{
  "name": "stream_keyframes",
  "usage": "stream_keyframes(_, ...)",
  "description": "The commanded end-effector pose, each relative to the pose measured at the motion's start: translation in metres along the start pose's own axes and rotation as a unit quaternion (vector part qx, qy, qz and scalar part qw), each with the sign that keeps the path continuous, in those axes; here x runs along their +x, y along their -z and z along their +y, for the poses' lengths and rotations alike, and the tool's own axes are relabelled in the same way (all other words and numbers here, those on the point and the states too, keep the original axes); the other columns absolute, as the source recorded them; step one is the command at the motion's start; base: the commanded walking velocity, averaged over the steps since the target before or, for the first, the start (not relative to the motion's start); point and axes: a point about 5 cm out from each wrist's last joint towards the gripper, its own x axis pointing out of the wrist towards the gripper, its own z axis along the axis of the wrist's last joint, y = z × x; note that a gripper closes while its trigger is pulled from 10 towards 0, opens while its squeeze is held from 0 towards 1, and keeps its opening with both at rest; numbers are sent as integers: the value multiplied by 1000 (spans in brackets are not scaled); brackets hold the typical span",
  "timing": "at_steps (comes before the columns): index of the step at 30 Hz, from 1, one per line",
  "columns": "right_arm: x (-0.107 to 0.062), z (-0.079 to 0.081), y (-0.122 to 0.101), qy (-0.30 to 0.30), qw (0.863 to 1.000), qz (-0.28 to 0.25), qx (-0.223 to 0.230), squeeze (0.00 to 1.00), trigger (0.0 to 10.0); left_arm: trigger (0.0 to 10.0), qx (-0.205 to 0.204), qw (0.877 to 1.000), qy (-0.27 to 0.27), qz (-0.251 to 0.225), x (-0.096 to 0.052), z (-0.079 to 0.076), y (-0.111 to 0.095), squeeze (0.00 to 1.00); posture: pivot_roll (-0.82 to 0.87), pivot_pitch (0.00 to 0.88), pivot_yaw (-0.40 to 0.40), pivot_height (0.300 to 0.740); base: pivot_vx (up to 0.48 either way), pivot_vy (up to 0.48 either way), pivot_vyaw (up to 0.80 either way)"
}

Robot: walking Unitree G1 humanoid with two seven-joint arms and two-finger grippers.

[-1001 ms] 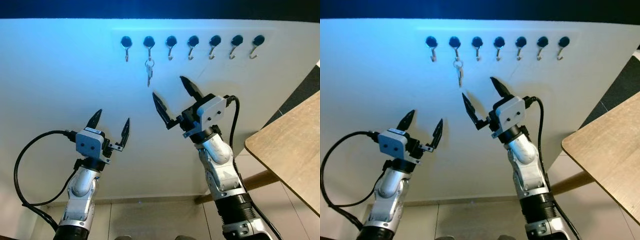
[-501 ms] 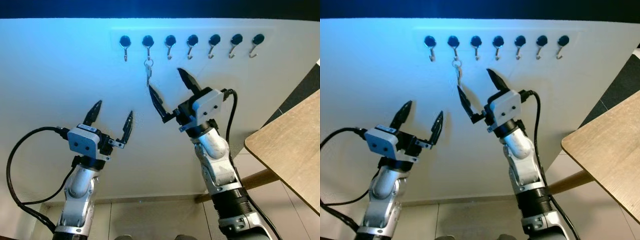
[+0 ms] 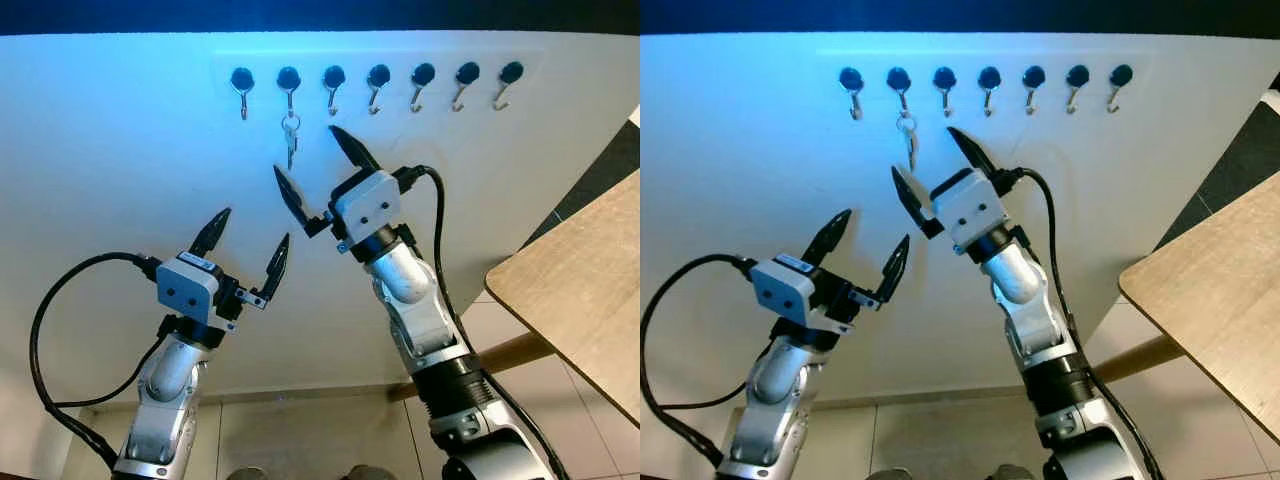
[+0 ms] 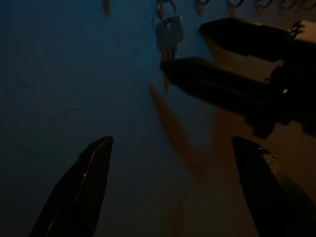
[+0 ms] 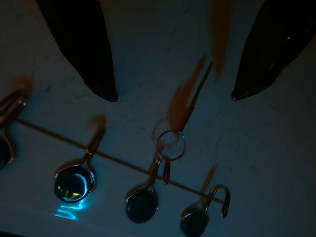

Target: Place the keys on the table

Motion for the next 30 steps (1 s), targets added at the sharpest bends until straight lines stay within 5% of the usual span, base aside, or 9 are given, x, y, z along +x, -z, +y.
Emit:
stream_keyframes(1,4,5,-3,-12,1000,-9,-11,0,10000,10000,-3,1000,2,6,-1,-1,0,0,26,81,-38,740,0,0,0)
stream_keyframes(10,1,3,-7,4,1000,-24,-15,0,10000,10000,4,1000,9,6,1,-3,-1,0,27,78,-42,740,0,0,0)
stream_keyframes(15,-34,-12,0,103,993,-9,50,0,10000,10000,0,1000,10,2,12,-1,-3,0,28,78,-42,740,0,0,0)
stream_keyframes(21,-75,-37,4,209,977,20,44,0,10000,10000,-3,1000,17,-3,31,2,-5,0,16,83,-28,740,0,0,0)
stream_keyframes(30,-88,-41,11,206,977,54,27,0,10000,10000,-58,995,80,-28,65,-24,-17,0,3,84,-4,740,0,0,0)
